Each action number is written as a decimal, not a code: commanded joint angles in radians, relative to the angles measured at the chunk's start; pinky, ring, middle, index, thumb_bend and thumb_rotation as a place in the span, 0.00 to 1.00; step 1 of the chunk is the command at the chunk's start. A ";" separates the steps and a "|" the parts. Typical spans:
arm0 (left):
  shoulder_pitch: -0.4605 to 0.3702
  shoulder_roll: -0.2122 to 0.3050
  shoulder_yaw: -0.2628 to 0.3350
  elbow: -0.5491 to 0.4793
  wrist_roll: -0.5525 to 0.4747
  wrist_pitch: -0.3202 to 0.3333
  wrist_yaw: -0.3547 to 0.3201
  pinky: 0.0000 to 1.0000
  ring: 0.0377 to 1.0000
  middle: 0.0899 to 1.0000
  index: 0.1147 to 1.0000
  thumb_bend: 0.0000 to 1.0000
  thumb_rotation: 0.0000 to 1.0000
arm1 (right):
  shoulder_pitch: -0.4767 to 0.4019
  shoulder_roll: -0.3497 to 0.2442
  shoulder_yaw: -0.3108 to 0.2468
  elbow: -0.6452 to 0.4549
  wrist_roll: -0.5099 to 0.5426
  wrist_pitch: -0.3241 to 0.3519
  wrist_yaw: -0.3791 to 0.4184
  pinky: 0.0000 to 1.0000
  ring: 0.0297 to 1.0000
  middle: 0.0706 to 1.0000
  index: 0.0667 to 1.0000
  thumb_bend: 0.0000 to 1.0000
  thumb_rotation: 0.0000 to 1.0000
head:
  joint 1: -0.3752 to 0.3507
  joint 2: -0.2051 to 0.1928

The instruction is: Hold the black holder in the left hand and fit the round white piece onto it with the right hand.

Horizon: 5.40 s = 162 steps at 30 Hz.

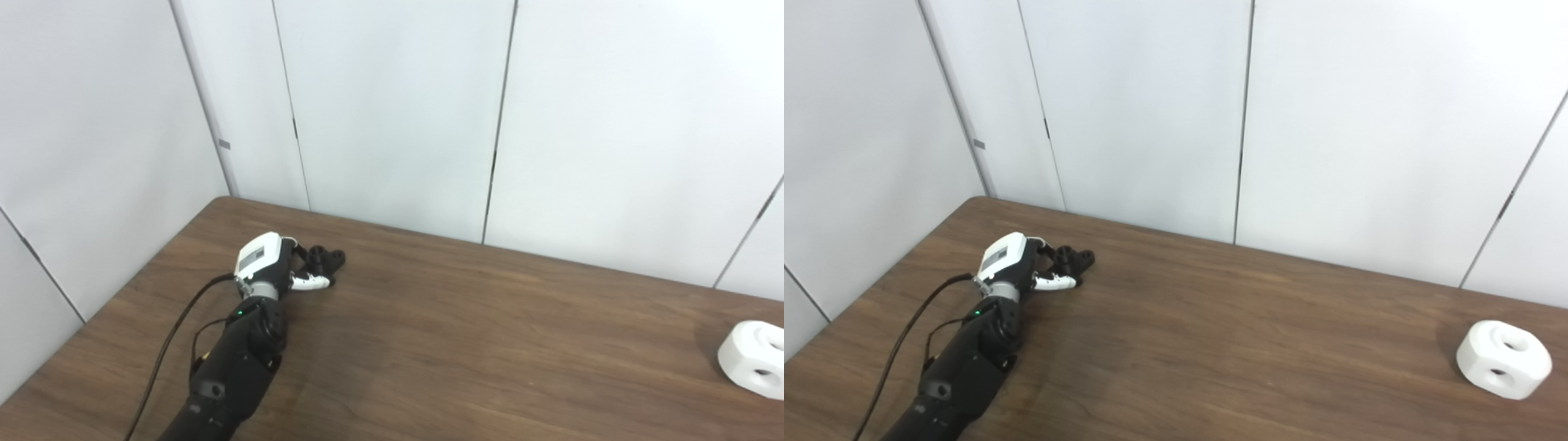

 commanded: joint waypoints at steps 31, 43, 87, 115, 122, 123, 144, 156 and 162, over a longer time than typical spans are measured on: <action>-0.021 0.017 0.006 -0.022 -0.077 -0.049 0.084 0.84 0.84 0.74 0.42 0.52 0.05 | 0.007 -0.010 -0.018 -0.074 0.005 0.012 -0.007 1.00 1.00 0.98 0.96 0.56 1.00 | -0.012 0.008; 0.010 0.017 -0.031 -0.111 -0.078 -0.034 0.025 0.82 0.83 0.74 0.42 0.52 0.05 | 0.004 -0.003 -0.012 -0.072 -0.001 0.010 -0.009 1.00 1.00 0.97 0.95 0.58 1.00 | -0.032 0.019; 0.506 -0.176 -0.378 -1.014 0.242 -0.172 -0.464 0.92 0.85 0.74 0.42 0.52 0.05 | -0.027 0.051 0.079 -0.275 -0.143 0.212 -0.034 0.91 0.94 0.93 0.91 0.69 0.97 | -0.341 0.210; 0.581 -0.229 -0.425 -0.873 0.343 -0.380 -0.492 0.90 0.86 0.76 0.42 0.52 0.06 | -0.089 0.074 0.105 -0.421 -0.195 0.407 -0.050 0.93 0.95 0.93 0.92 0.66 1.00 | -0.408 0.288; 0.593 -0.224 -0.418 -0.833 0.374 -0.422 -0.457 0.89 0.85 0.75 0.42 0.52 0.06 | -0.098 0.072 0.091 -0.435 -0.185 0.418 -0.052 0.94 0.96 0.94 0.93 0.66 1.00 | -0.416 0.288; 0.595 -0.223 -0.417 -0.827 0.375 -0.428 -0.449 0.89 0.85 0.75 0.42 0.52 0.06 | -0.099 0.072 0.089 -0.437 -0.186 0.420 -0.053 0.95 0.96 0.94 0.92 0.66 1.00 | -0.421 0.287; 0.622 -0.219 -0.409 -0.744 0.358 -0.466 -0.395 0.89 0.86 0.77 0.42 0.52 0.05 | -0.243 0.029 -0.019 -0.421 -0.283 0.429 -0.067 0.99 0.98 0.94 0.93 0.64 0.91 | -0.530 0.204; 0.632 -0.186 -0.403 -0.704 0.338 -0.504 -0.354 0.89 0.85 0.76 0.42 0.52 0.05 | -0.380 -0.092 0.012 -0.289 -0.432 0.407 -0.045 0.91 0.97 0.97 0.95 0.66 0.71 | -0.649 0.105; 0.633 -0.170 -0.396 -0.700 0.323 -0.506 -0.356 0.90 0.86 0.76 0.42 0.52 0.05 | -0.484 -0.186 0.053 -0.177 -0.550 0.424 -0.017 0.92 0.96 0.97 0.95 0.73 0.53 | -0.704 0.087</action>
